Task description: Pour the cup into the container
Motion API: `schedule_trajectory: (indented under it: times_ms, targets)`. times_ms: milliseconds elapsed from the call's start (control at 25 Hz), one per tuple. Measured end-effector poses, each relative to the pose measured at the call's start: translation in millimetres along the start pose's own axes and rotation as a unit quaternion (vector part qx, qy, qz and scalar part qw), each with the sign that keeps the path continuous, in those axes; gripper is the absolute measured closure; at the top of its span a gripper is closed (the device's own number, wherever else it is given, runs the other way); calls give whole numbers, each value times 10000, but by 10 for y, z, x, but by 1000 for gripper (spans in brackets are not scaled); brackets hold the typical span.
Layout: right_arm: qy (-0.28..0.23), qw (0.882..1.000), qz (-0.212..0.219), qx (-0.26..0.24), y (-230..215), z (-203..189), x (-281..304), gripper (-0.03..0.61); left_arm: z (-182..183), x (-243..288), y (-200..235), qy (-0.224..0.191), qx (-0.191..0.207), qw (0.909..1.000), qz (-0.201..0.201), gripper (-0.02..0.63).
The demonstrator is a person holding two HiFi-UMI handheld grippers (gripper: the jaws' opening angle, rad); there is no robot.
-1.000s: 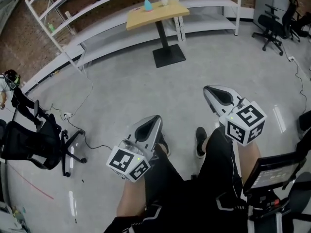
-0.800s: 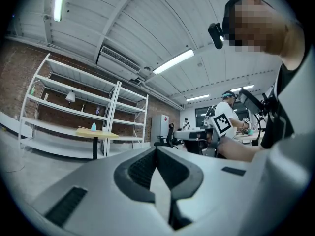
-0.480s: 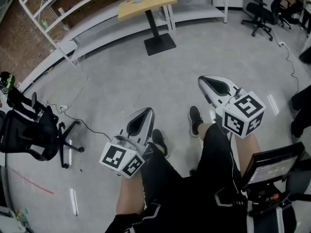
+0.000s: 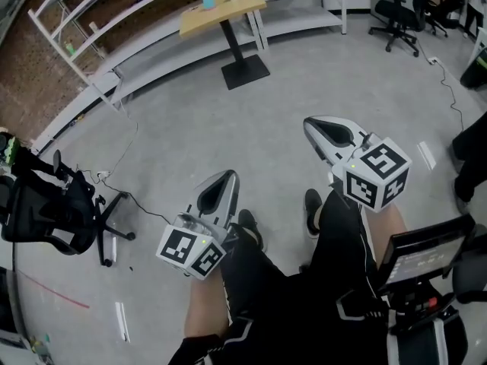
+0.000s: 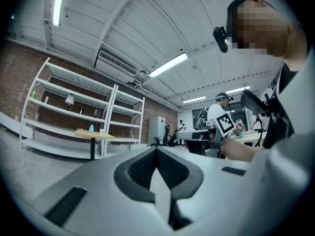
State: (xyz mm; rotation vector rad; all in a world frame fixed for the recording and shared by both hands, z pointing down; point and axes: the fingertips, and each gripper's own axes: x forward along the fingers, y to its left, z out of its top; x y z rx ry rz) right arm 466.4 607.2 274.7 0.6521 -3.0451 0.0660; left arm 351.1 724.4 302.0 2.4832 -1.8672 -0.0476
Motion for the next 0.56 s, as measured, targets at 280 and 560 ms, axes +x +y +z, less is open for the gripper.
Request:
schedule_trajectory:
  times_ms: [280,560]
  targets:
    - [24,10000,-57,-35,-21,-13,20,577,-39,7,71,21,-48,10000,41,612]
    - [70,10000,-31,-36,12,-46,27,577,-62,-6,79,25,-91,9999,51,612]
